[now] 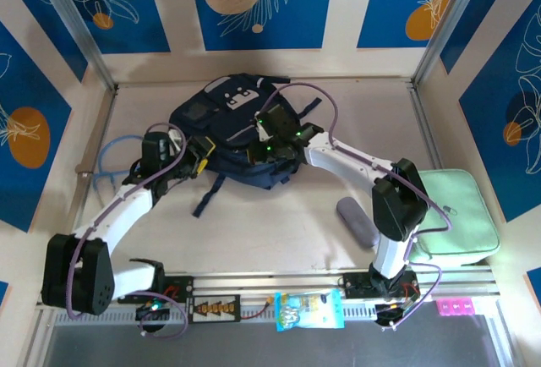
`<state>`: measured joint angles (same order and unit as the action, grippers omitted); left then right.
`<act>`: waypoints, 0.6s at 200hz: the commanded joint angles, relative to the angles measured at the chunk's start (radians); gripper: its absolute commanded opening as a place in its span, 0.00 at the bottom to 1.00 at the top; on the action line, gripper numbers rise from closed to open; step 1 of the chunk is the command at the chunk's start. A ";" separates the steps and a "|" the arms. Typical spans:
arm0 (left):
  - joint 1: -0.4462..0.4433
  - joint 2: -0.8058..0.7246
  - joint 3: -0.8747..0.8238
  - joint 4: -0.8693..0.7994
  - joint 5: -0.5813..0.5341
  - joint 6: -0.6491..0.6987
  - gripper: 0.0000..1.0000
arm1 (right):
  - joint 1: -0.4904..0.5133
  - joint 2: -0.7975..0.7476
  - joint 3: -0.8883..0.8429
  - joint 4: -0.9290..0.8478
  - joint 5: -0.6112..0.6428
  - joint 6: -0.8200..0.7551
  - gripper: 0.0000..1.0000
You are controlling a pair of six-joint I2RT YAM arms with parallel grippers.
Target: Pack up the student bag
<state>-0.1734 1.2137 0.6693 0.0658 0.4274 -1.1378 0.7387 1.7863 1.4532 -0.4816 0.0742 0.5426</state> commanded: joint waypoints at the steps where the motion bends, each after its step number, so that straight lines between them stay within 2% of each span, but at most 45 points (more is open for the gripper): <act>1: -0.046 0.003 -0.079 0.180 0.031 -0.183 0.62 | 0.024 0.039 0.082 0.047 -0.077 -0.010 0.00; 27: -0.072 0.057 -0.101 0.275 0.028 -0.246 0.55 | 0.036 0.050 0.095 0.057 -0.110 -0.004 0.00; 76: -0.090 0.162 -0.110 0.518 0.039 -0.322 0.56 | 0.044 0.046 0.079 0.064 -0.134 0.011 0.00; 120: -0.091 0.150 -0.136 0.490 -0.008 -0.311 0.54 | 0.043 0.048 0.072 0.060 -0.122 0.025 0.00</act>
<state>-0.2546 1.3716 0.5457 0.5194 0.4465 -1.4425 0.7715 1.8389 1.5078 -0.4587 -0.0044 0.5552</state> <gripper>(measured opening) 0.554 0.058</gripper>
